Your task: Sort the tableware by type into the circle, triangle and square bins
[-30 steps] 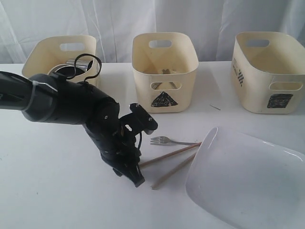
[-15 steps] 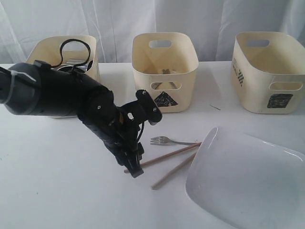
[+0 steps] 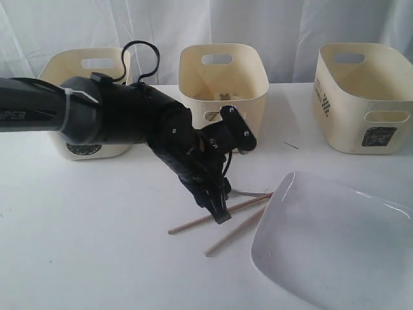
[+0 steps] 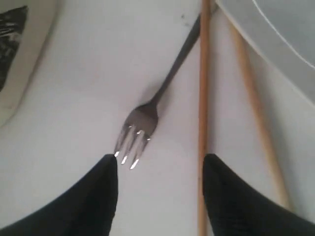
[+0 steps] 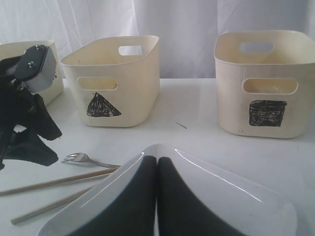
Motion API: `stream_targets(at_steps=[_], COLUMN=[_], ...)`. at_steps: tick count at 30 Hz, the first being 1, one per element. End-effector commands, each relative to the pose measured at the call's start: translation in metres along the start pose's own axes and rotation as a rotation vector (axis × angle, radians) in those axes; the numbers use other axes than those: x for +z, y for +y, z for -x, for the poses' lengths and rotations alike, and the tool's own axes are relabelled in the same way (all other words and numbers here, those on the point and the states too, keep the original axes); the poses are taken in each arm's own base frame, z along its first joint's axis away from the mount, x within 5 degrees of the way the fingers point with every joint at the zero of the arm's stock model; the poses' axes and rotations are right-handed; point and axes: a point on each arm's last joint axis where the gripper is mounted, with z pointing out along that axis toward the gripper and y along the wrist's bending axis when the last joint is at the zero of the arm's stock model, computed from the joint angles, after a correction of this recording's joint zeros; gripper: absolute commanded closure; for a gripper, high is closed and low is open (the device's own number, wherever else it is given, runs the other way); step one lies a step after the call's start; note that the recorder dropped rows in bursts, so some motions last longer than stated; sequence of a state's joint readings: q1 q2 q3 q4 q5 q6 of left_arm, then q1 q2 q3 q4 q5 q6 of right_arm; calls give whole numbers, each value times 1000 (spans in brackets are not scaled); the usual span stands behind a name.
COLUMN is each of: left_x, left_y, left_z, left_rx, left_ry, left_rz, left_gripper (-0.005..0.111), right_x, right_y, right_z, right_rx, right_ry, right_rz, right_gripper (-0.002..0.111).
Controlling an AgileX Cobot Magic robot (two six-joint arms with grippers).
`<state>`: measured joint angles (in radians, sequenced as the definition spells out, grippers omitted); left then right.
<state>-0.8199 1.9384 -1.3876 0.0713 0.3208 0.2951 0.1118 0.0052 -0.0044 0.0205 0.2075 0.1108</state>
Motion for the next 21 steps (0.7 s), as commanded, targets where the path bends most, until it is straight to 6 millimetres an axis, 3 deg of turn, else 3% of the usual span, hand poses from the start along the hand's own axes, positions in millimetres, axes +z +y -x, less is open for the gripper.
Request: stream_targets(at_steps=[1,9,21], left_x=[7,8,25], left_y=[-11,-11,-17], left_z=[2,1,-8], left_rx=[7,7,-15], left_ry=[46,55,110], left_rz=[-41,-46,-85], left_gripper=[50,50,50], right_x=[0,0,0], right_y=[0,0,0], right_z=[-1,-1,-1], right_rx=[-7,-7,-7], right_ry=[-5,-5,-5], right_rz=[-3,-3,-3], right_gripper=[108,108,108])
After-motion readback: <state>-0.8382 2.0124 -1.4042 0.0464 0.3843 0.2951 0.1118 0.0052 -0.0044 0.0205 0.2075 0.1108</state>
